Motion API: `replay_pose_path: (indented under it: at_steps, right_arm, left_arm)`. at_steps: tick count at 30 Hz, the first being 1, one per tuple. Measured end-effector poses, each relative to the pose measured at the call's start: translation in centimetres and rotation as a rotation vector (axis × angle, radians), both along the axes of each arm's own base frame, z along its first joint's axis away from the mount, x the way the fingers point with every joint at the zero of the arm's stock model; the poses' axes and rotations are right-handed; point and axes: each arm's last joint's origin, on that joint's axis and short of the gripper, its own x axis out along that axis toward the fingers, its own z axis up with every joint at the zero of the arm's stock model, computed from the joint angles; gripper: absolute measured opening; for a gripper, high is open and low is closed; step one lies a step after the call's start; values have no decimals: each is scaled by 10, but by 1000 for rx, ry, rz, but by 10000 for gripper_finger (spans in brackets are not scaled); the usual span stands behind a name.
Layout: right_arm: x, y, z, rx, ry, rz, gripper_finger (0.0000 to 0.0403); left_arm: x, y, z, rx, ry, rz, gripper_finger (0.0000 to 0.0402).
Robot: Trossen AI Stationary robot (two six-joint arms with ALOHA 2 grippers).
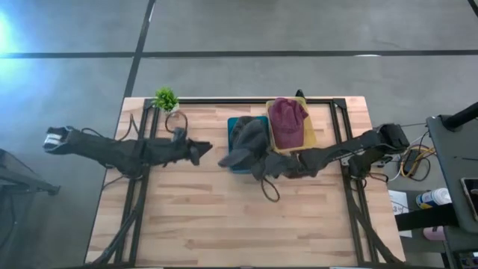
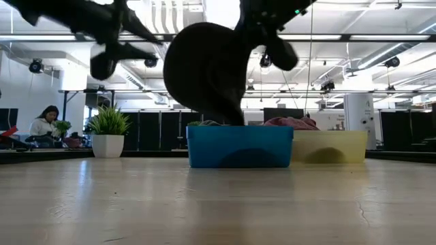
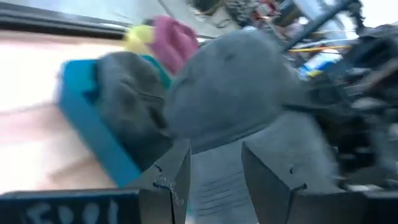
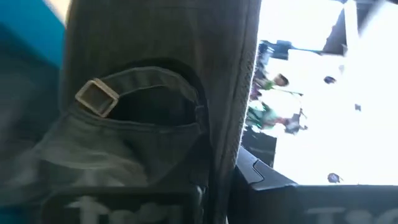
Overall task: Pick & Place hat
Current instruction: Put the black cap into the blue bin
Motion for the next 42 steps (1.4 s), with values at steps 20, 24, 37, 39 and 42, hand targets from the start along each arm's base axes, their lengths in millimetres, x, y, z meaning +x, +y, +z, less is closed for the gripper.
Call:
replay_pose_path:
  at_steps: [20,24,37,39,42]
  right_arm:
    - [35,-46,-32,-20,-235,81,29]
    - [40,-46,-18,-3,-303,71,30]
    - [21,-51,-56,187,-350,-103,31]
    - [17,-51,-63,176,-324,-114,31]
    - [11,-49,-72,163,-288,-106,31]
  left_arm:
    - [23,33,-23,52,177,-45,138]
    - [21,34,-14,81,146,-41,138]
    - [16,36,-14,116,228,-56,138]
    - [16,36,-15,116,231,-56,138]
    - [17,36,-16,109,234,-55,138]
